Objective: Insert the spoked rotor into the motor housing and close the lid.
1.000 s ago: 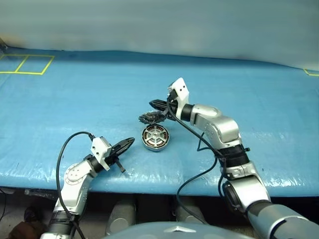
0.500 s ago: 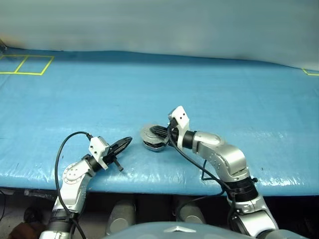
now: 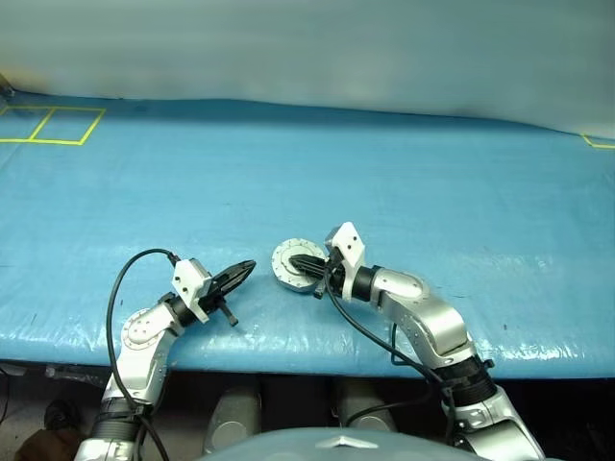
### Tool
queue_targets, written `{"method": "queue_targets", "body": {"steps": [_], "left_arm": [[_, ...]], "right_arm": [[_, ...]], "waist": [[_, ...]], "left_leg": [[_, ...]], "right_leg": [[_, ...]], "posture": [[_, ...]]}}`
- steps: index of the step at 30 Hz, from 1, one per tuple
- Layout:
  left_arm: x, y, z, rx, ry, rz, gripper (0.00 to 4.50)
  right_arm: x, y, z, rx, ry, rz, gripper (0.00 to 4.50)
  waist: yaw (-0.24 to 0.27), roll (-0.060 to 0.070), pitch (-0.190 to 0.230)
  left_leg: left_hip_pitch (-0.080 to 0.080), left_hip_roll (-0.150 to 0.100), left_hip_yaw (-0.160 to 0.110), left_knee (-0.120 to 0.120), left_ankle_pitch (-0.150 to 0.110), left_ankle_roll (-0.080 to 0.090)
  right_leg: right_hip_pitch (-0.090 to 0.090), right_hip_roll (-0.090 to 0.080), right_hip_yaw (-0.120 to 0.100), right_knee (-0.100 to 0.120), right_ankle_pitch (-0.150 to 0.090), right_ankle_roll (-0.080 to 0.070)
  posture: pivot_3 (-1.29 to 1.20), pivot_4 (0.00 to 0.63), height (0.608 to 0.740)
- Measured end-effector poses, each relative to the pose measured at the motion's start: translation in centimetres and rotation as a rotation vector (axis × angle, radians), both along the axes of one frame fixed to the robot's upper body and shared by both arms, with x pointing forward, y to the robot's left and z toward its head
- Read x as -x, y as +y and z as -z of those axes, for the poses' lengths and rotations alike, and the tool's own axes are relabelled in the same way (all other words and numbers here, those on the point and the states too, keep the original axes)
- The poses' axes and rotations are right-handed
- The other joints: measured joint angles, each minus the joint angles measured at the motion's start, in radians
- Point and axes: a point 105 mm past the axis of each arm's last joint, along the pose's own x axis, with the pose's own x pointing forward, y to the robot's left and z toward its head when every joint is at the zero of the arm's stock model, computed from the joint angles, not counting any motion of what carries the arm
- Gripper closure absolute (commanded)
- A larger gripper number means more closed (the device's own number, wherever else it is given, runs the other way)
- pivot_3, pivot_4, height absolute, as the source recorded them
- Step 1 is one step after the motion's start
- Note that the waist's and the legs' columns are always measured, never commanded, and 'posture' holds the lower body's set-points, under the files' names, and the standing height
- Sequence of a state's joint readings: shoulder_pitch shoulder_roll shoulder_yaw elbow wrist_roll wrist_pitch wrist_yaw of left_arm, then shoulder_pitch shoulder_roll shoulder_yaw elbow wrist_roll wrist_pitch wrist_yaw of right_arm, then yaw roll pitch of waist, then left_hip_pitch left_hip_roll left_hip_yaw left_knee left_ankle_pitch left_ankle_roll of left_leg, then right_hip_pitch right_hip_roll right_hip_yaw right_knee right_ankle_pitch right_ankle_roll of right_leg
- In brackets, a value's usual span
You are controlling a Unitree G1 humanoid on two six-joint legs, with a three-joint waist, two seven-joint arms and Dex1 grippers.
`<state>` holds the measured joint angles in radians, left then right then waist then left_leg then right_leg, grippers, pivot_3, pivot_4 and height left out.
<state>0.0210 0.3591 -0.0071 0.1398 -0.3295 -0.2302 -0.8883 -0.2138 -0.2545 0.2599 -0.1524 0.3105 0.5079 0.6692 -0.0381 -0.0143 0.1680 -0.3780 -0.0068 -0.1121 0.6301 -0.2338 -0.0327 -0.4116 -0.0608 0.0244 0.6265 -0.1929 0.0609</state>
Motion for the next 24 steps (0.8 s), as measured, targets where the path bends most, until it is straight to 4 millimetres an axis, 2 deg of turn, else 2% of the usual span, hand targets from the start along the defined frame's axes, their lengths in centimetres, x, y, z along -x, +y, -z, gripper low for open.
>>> {"method": "queue_targets", "body": {"steps": [3,6,10,16,18,24], "left_arm": [[0.0,0.0,0.0,0.001,0.0,0.0,4.5],[0.0,0.0,0.0,0.001,0.001,0.001,4.5],[0.1,-0.1,0.1,0.001,0.005,0.01,4.5],[0.2,-0.4,0.3,0.001,0.016,0.023,4.5],[0.2,-0.5,0.3,0.001,0.019,0.025,4.5],[0.4,-0.6,0.6,0.002,0.032,0.027,4.5]], "right_arm": [[0.1,0.0,-0.2,-0.061,0.014,-0.011,4.46],[0.1,-0.1,-0.8,-0.092,-0.006,-0.022,3.91],[0.1,-0.1,-1.3,-0.107,-0.031,-0.042,2.54],[-0.4,-0.2,-0.7,-0.061,-0.064,-0.025,0.53],[-0.5,-0.4,-0.5,-0.047,-0.071,-0.017,0.02],[-0.5,-0.1,-0.1,-0.01,-0.085,-0.029,0.02]], "waist": [[0.0,0.0,0.0],[0.0,0.0,0.0],[0.0,0.0,0.0],[0.001,0.0,0.0],[0.001,0.0,0.0],[0.0,0.0,0.0]], "left_leg": [[0.0,0.0,0.0,0.0,0.0,0.0],[0.0,0.0,0.0,0.0,0.0,0.0],[0.0,0.0,0.0,0.0,0.0,0.0],[0.0,0.0,0.0,0.0,0.0,0.0],[0.0,0.0,0.0,0.0,0.0,0.0],[0.0,0.0,0.0,0.0,0.0,0.0]], "right_leg": [[0.0,0.0,0.0,0.0,0.0,0.0],[0.0,0.0,0.0,0.0,0.0,0.0],[0.0,0.0,0.0,0.0,0.0,0.0],[0.0,0.0,0.0,0.0,0.0,0.0],[0.0,0.0,0.0,0.0,0.0,0.0],[-0.001,0.0,0.0,0.0,0.0,0.0]], "posture": [[0.0,0.15,0.74],[0.0,0.15,0.74],[0.0,0.15,0.74],[0.0,0.15,0.74],[0.0,0.15,0.74],[0.0,0.15,0.74]]}}
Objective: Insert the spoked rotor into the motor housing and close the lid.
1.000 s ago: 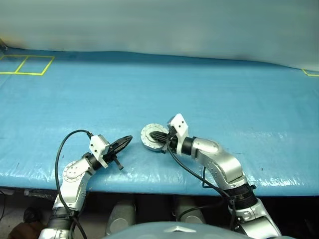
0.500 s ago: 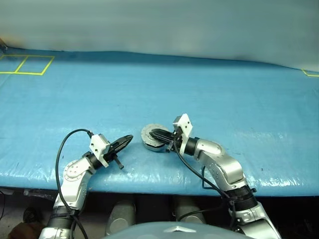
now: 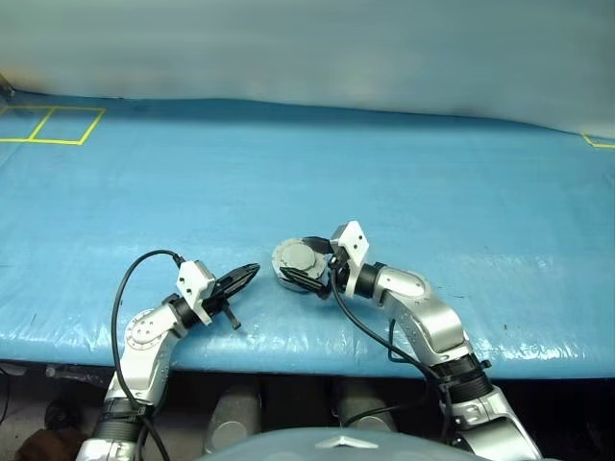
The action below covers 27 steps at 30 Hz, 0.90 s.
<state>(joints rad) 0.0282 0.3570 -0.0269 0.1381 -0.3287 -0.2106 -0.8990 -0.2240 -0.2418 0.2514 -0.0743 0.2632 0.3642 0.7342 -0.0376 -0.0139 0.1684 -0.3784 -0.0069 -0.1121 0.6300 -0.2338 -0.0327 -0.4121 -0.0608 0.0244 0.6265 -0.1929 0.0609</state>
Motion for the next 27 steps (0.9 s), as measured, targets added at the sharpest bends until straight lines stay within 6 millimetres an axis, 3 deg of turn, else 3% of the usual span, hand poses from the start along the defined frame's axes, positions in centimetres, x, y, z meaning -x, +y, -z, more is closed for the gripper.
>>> {"method": "queue_targets", "body": {"steps": [6,11,27], "left_arm": [[0.1,-0.2,0.2,0.001,0.006,0.0,4.5],[0.1,-0.2,0.2,0.001,0.008,-0.002,4.5],[0.2,-0.1,0.4,0.002,0.018,-0.005,4.5]], "right_arm": [[0.0,0.1,0.6,0.056,-0.039,-0.008,0.02],[-0.3,0.0,0.7,0.078,-0.062,0.007,1.52],[-0.4,-1.0,0.1,0.123,-0.071,-0.028,1.52]], "waist": [[0.0,0.0,0.0],[0.0,0.0,0.0],[0.001,0.0,0.0]], "left_leg": [[0.0,0.0,0.0,0.0,0.0,0.0],[0.0,0.0,0.0,0.0,0.0,0.0],[0.0,0.0,0.0,0.0,0.0,0.0]], "right_leg": [[0.0,0.0,0.0,0.0,0.0,0.0],[0.0,0.0,0.0,0.0,0.0,0.0],[0.0,0.0,0.0,0.0,0.0,0.0]], "posture": [[0.0,0.15,0.74],[0.0,0.15,0.74],[0.0,0.15,0.74]]}}
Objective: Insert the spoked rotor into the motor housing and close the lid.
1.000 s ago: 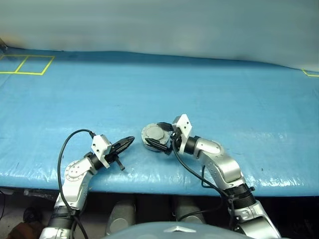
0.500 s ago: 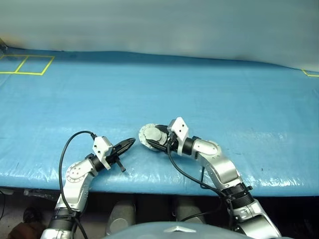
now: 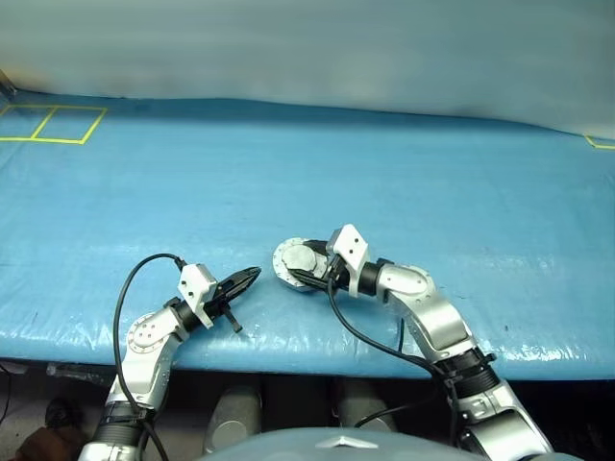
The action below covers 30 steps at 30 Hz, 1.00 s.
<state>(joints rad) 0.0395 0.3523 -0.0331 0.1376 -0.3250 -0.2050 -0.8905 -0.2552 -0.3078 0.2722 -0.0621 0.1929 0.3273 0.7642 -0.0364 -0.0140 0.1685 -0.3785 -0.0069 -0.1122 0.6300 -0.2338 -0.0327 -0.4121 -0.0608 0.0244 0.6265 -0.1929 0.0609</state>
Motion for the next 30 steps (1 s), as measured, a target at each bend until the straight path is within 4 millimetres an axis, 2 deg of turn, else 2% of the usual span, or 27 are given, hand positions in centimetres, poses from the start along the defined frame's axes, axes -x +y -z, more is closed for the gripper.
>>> {"method": "queue_targets", "body": {"steps": [15,30], "left_arm": [[0.27,-0.33,0.0,0.004,0.003,0.011,4.5],[0.22,-0.29,-0.05,0.004,0.001,0.002,4.5]], "right_arm": [[-0.26,-0.5,-0.01,0.041,0.019,-0.04,1.52],[-0.4,0.0,0.23,0.087,-0.031,-0.074,1.52]], "waist": [[0.0,0.0,0.0],[-0.001,0.0,0.0]], "left_leg": [[0.0,0.0,0.0,0.0,0.0,0.0],[0.001,0.0,0.0,0.0,0.0,0.0]], "right_leg": [[0.0,0.0,0.0,0.0,0.0,0.0],[0.001,0.0,0.0,0.001,0.0,0.0]], "posture": [[0.0,0.15,0.74],[0.0,0.15,0.74]]}}
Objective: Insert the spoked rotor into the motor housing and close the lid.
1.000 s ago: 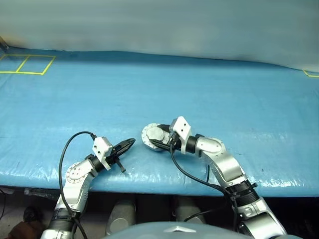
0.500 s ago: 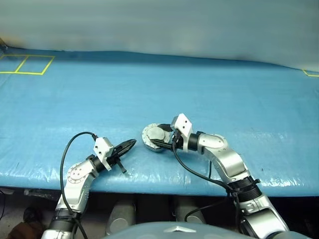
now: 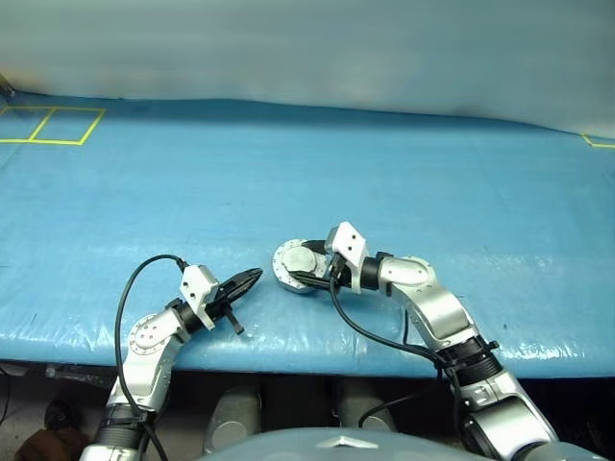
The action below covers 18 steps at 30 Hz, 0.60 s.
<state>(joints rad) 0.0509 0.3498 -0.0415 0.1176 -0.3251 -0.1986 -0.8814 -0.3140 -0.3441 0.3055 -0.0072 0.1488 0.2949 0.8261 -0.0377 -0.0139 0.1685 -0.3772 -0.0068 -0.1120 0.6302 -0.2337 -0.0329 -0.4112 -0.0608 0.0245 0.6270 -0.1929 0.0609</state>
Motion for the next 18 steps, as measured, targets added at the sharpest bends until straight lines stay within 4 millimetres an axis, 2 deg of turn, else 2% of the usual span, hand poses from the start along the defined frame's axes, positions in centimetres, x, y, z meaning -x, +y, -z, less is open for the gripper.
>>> {"method": "queue_targets", "body": {"steps": [18], "left_arm": [[-0.5,-1.5,-1.0,0.073,0.047,0.014,4.5]], "right_arm": [[-0.3,-0.1,0.4,0.026,0.01,0.01,1.52]], "waist": [[0.0,0.0,-0.003]], "left_leg": [[0.001,0.0,0.0,0.001,0.0,0.0]], "right_leg": [[0.002,0.0,0.0,0.001,0.0,0.0]], "posture": [[0.0,0.15,0.74]]}}
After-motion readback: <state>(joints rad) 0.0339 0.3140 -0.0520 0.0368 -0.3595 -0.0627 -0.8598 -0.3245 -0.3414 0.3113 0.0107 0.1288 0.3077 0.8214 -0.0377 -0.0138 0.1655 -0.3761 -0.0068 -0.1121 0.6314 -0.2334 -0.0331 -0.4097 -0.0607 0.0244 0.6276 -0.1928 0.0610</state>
